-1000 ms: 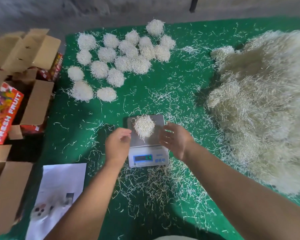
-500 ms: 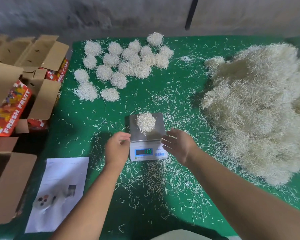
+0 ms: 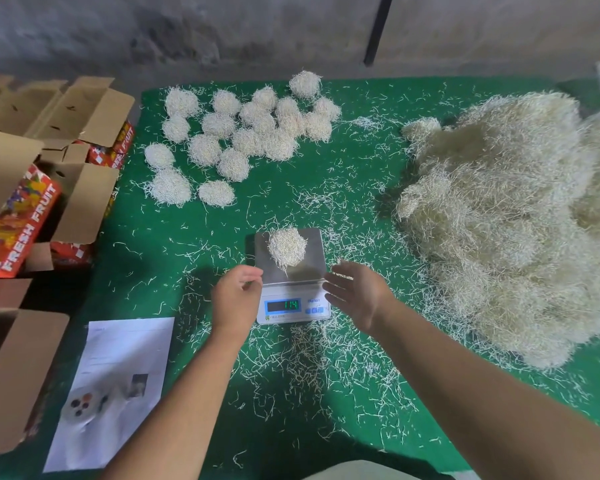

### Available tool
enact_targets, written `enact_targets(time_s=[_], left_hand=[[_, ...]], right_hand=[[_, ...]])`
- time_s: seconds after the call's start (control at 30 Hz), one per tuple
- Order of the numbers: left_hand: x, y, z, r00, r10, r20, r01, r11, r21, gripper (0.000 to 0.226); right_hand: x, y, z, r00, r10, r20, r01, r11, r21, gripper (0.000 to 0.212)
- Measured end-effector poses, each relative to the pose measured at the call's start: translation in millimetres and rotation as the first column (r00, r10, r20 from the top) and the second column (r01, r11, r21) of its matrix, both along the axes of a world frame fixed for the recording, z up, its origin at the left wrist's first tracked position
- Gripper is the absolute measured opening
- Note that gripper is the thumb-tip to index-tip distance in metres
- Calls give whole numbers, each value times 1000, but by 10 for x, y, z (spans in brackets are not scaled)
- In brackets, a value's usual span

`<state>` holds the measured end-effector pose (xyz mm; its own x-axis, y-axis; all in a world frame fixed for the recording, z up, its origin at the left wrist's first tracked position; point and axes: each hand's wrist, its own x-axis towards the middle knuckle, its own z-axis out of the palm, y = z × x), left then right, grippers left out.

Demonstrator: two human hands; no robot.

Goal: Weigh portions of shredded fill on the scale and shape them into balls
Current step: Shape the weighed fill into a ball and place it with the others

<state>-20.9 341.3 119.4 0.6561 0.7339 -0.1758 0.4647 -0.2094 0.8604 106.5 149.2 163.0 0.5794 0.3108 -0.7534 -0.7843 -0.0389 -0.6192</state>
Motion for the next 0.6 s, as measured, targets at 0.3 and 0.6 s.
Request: enact_targets(time_s=[0.3,0.6], left_hand=[[495,-44,-126,982,-30,-186,29,1000,-6,85],[1484,23,-445,948,22,-316,-59,992,-108,127]], right_hand=[[162,-125,-157,999,-20,-37,19,1000,-17,24],[493,-411,-270,998,-26,-55,24,999,-25,24]])
